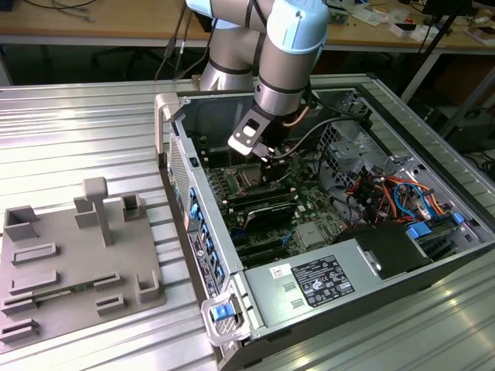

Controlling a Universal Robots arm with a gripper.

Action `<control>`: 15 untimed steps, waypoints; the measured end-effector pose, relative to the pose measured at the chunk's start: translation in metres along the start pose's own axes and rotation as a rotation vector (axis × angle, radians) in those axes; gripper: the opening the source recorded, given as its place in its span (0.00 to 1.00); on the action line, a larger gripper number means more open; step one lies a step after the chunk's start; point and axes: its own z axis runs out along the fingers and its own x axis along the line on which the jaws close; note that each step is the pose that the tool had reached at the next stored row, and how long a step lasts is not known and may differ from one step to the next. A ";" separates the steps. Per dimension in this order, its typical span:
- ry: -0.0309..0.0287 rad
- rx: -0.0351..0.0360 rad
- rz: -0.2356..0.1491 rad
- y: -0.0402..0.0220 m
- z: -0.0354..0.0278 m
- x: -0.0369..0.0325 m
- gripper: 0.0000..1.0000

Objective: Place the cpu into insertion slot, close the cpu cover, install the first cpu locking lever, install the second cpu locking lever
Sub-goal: 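Place the cpu into insertion slot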

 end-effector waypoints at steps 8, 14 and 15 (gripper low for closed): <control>-0.0005 0.0004 0.000 0.0000 -0.0005 -0.0005 0.42; -0.0001 0.0001 -0.001 -0.0005 -0.0003 -0.0035 0.42; -0.0001 0.0001 -0.001 -0.0006 -0.0003 -0.0035 0.42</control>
